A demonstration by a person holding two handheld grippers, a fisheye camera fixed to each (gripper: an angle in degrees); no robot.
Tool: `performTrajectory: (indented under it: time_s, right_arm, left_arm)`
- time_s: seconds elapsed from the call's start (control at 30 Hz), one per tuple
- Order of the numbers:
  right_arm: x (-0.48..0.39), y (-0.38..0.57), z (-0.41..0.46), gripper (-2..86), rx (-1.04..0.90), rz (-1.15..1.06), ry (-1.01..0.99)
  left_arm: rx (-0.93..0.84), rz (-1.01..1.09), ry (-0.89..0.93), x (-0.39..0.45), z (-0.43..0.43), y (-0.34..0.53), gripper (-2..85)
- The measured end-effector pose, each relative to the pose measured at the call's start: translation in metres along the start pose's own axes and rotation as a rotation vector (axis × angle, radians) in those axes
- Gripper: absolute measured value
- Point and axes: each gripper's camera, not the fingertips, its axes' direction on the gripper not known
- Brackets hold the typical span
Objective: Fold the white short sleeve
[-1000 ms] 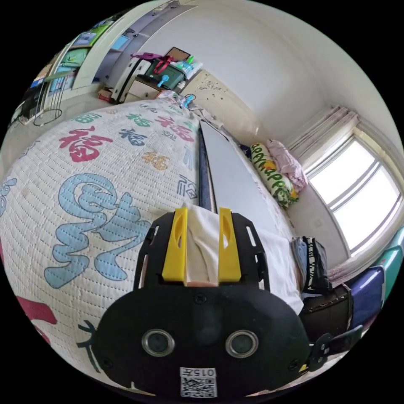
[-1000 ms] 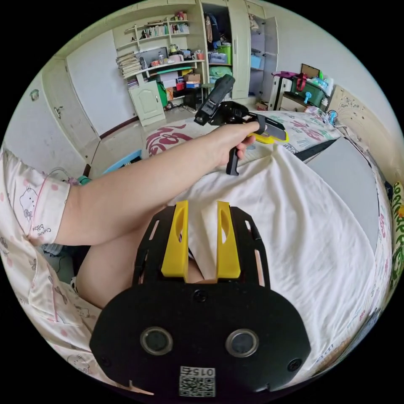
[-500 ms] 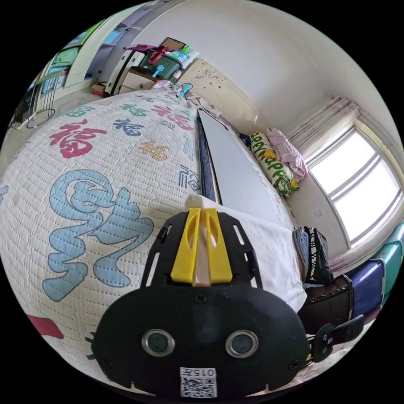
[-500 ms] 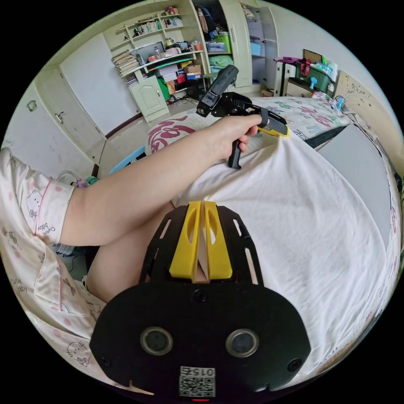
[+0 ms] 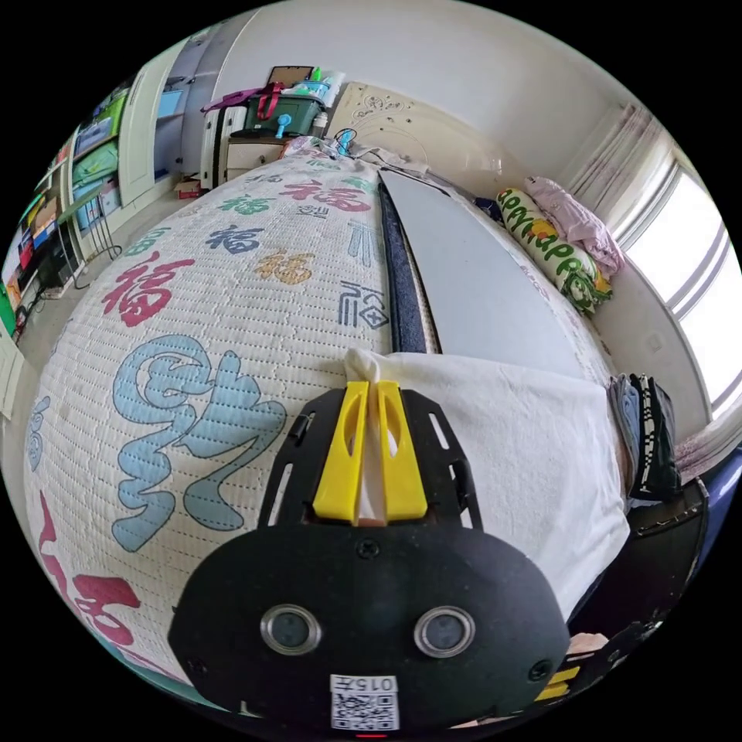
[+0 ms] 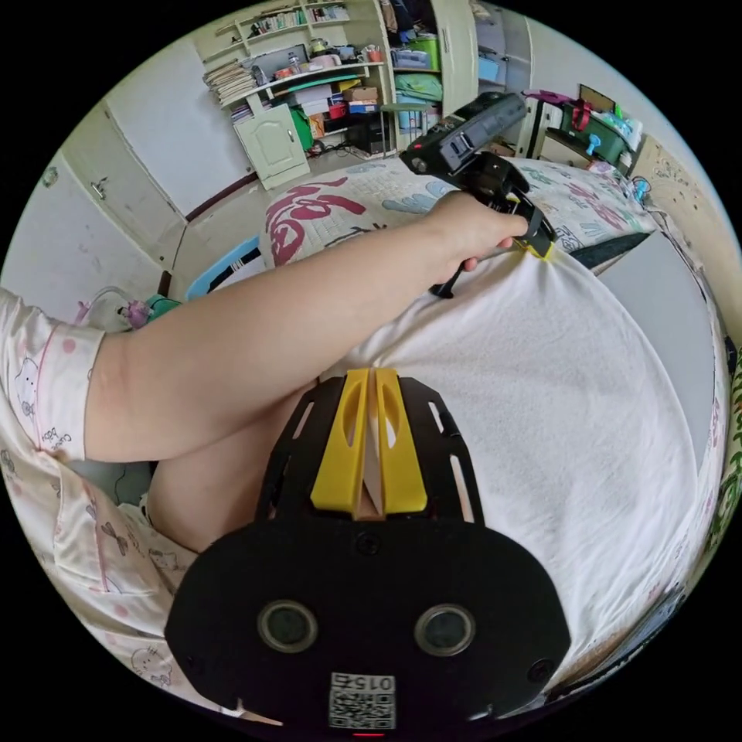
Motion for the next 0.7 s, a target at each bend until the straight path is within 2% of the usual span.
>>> performTrajectory:
  time_s: [0.17,0.3,0.4,0.57,0.63,0.7]
  right_arm:
    - [-0.029,-0.02,-0.036,2.4,0.0,-0.049,0.086]
    - [-0.034,-0.028,-0.074,4.6,0.015,-0.014,0.069]
    - [-0.016,-0.02,-0.125,5.2,0.102,0.078,-0.027]
    - [0.031,0.023,-0.204,5.5,0.278,0.23,-0.427]
    - [0.034,0.04,-0.234,5.5,0.353,0.224,-0.503]
    - [0.035,0.056,-0.271,5.6,0.412,0.225,-0.491]
  left_arm:
    - [0.014,0.02,-0.018,-0.003,-0.029,0.006,1.0]
    - [0.129,0.027,0.042,-0.02,-0.087,0.02,3.9]
    - [0.119,0.078,0.044,-0.028,-0.122,0.028,8.2]
    - [0.153,0.142,-0.049,-0.038,-0.178,0.044,9.7]
    - [0.197,0.168,-0.031,-0.042,-0.213,0.053,9.9]
    - [0.258,0.202,0.045,-0.041,-0.245,0.063,9.7]
